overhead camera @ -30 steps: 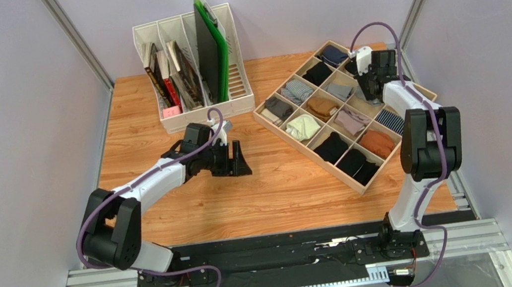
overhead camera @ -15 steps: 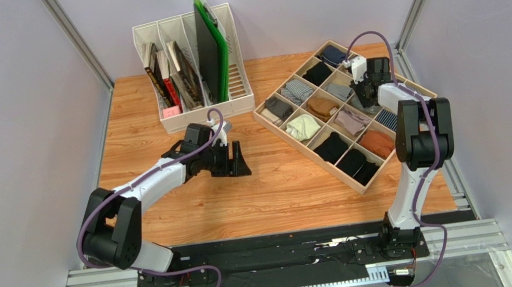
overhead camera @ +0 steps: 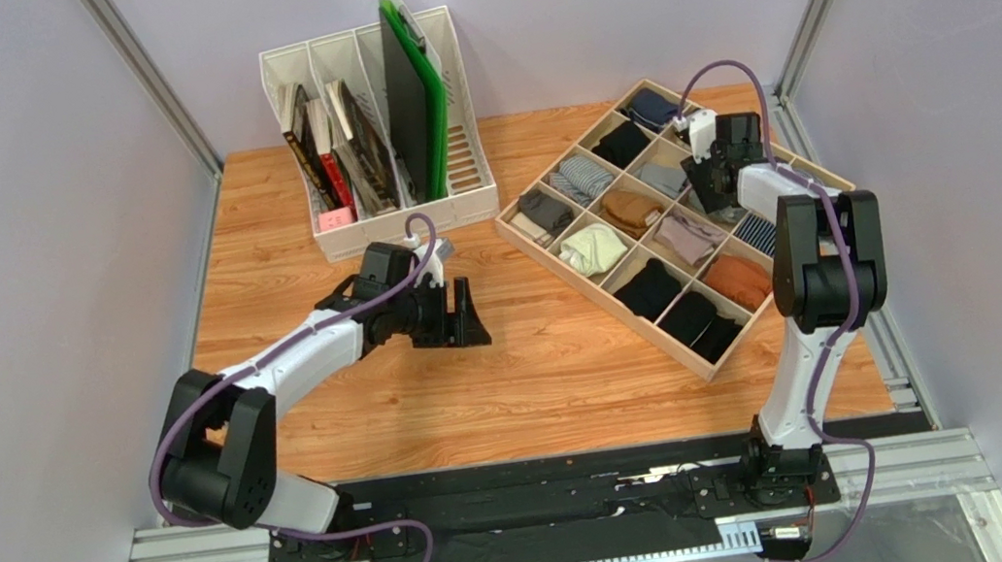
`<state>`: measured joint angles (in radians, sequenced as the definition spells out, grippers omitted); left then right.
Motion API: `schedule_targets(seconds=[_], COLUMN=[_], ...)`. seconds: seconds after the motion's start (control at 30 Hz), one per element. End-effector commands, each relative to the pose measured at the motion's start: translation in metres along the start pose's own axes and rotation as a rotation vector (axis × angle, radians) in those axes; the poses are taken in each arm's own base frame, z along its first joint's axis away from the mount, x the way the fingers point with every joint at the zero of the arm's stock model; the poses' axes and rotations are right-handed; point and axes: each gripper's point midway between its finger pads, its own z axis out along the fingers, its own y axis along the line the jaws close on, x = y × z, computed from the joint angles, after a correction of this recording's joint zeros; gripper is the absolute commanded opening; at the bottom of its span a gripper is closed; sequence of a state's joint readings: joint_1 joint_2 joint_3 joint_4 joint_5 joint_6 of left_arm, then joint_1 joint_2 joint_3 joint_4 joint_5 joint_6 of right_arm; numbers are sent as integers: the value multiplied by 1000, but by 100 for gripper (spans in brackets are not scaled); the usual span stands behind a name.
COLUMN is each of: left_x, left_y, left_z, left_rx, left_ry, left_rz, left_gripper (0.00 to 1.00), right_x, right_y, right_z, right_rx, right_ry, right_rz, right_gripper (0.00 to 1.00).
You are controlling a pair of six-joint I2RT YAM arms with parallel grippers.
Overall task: Roll the underwear
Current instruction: Place the underwear in the storage box, then reset both arms
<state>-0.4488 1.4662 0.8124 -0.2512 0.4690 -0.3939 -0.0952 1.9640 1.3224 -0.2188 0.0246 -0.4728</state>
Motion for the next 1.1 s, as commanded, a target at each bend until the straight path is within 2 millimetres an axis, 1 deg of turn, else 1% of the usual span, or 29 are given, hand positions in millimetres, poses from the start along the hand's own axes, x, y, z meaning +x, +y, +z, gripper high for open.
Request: schedule_targets(seconds=[0.0,0.03,0.07,0.2,0.23,0.27,0.3,0.33,0.37,0.4,0.43,0.47,0.53,0.57,0.6,0.63,0.67,0.7,0.73,0.77,0.8,0.83,0.87,0.9,0.93,0.97,1.0,1.03,1.07], left_x=[-9,-9,-9,-9,-9,-9,-9,-9,-10,-10,-10,-11,-12,-13,-14,-15,-16,-18,-20,-21,-22,-26,-27,-29,-32,-32,-34,-37,-35], left_y=[-6,-6,-7,-8,-8,-9,-9,-9,-10,-9,-9,-11,-10,-11,-10,-12,-12,-12,-14,-14,-15,-18,-19,-20,-23,-22,-24,-28,-26], left_z=[-9,-9,-10,-12,-12,-14,-14,-16,-17,-18,-19,-20,-23,-25,-26,-28,-30,-31,-35,-36,-38,-42,-44,-47,-52,-54,-57,-64,-65], left_rx=[13,13,14,16,16,17,17,15,15,11,9,9,4,2,-4,-3,-6,-14,-12,-11,-12,-7,-9,-8,-7,-13,-10,0,-6], left_ry=[-38,-37,-40,-44,-44,-48,-50,-57,-63,-67,-70,-78,-85,-96,-103,-114,-120,-130,-143,-150,-159,-179,-189,-204,-224,-234,-252,-284,-298], left_rz=[25,24,26,27,27,27,26,30,33,30,31,38,35,38,41,47,48,51,61,66,71,82,86,92,100,106,118,132,133], left_gripper=[75,75,75,75,75,75,75,75,75,75,75,75,75,75,75,75,75,76,76,76,76,76,76,76,76,76,77,77,77], right_x=[-1,-4,-7,-15,-21,-23,-28,-35,-39,-48,-47,-57,-61,-72,-73,-71,-79,-78,-71,-76,-79,-76,-60,-67,-61,-45,-45,-41,-39], right_y=[-11,-12,-14,-21,-24,-27,-29,-33,-33,-35,-33,-33,-33,-28,-23,-16,-9,1,13,27,41,50,67,88,98,110,125,133,139], right_z=[-4,-8,-10,-23,-30,-34,-39,-49,-54,-67,-67,-80,-92,-108,-114,-119,-137,-144,-148,-168,-178,-185,-183,-205,-209,-209,-225,-231,-237], right_rx=[43,50,53,68,74,81,83,91,91,93,86,82,84,46,26,0,-42,-65,-95,-156,-181,-188,-212,-250,-259,-268,-307,-323,-340], right_ry=[-5,-12,-18,-44,-61,-69,-83,-103,-115,-149,-147,-188,-213,-261,-265,-261,-301,-306,-299,-344,-361,-365,-334,-383,-375,-356,-392,-403,-418], right_rz=[25,26,26,39,43,48,58,66,73,101,116,130,191,204,261,280,295,360,374,379,403,422,421,389,416,416,402,409,438], right_gripper=[51,61,75,76,92,95,95,96,96,96,96,96,96,96,100,100,100,100,100,100,100,100,100,100,100,100,100,100,100])
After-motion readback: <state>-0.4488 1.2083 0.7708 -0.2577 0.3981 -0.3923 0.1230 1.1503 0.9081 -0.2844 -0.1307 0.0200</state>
